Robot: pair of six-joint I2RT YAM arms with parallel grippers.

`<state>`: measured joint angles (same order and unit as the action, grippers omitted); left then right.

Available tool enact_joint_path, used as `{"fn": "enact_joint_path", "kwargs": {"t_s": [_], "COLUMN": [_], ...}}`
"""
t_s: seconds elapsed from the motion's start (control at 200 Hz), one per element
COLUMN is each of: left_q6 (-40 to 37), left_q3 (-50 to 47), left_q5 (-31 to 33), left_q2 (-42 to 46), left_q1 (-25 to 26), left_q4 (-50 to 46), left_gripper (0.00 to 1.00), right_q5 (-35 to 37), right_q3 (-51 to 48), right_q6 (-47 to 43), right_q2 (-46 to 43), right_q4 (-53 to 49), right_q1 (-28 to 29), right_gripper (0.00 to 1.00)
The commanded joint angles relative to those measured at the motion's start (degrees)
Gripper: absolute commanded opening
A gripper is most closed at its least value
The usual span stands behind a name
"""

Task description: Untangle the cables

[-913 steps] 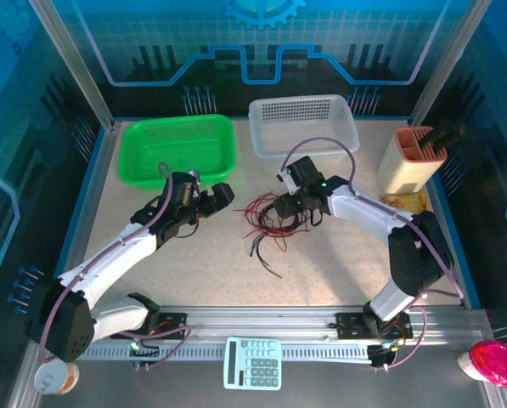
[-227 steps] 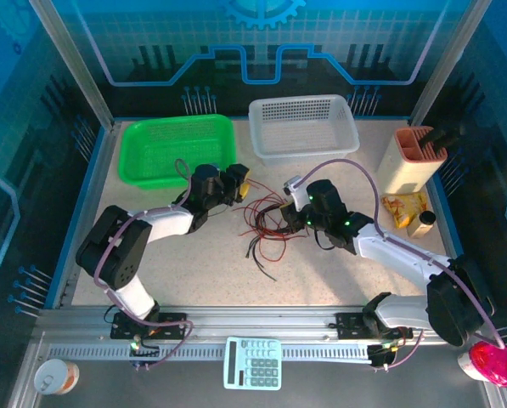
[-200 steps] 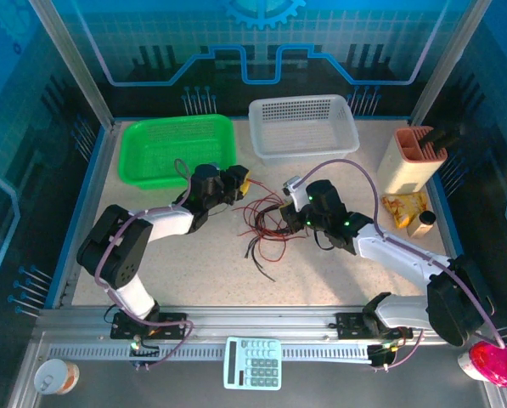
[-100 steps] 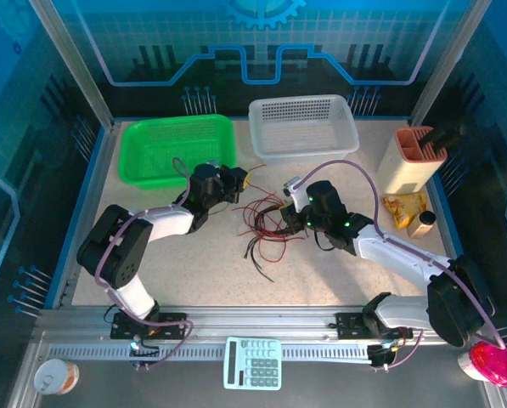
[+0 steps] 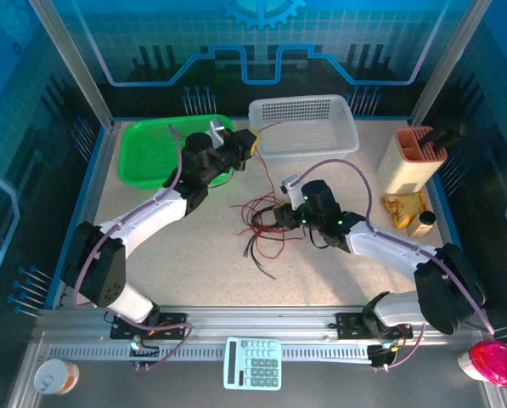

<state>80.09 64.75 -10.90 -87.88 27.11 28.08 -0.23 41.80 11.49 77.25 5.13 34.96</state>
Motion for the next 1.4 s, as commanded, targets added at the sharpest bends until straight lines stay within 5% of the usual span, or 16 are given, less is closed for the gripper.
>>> {"fn": "enact_joint_path", "kwargs": {"t_s": [0.0,0.76,1.19,1.396], "left_q6": [-2.03,-13.90,-16.41,-20.53], "left_q3": [4.99,29.06,38.90,44.12], "left_q5": [-2.78,-2.41,-4.29,-3.32], "left_q2": [1.82,6.22,3.55,2.10], "left_q1": [0.98,1.37,1.19,0.92], "left_q4": [-3.95,-24.10,-28.56,-33.35], "left_gripper": [0.00,0.00,0.00,0.00], "right_q5": [1.59,2.85,-1.70,-1.10], "right_q3": [-1.06,-4.68,-5.07,-3.81], "right_q6": [2.71,7.32,7.33,7.35], "right_q2": [2.49,9.05,-3.76,-6.13], "right_q4": [5.10,9.49,3.89,1.83], "right_q1": [0.13,-0.05,0.19,0.23], "right_gripper": [0.37,0.50,0.70,0.70]}}
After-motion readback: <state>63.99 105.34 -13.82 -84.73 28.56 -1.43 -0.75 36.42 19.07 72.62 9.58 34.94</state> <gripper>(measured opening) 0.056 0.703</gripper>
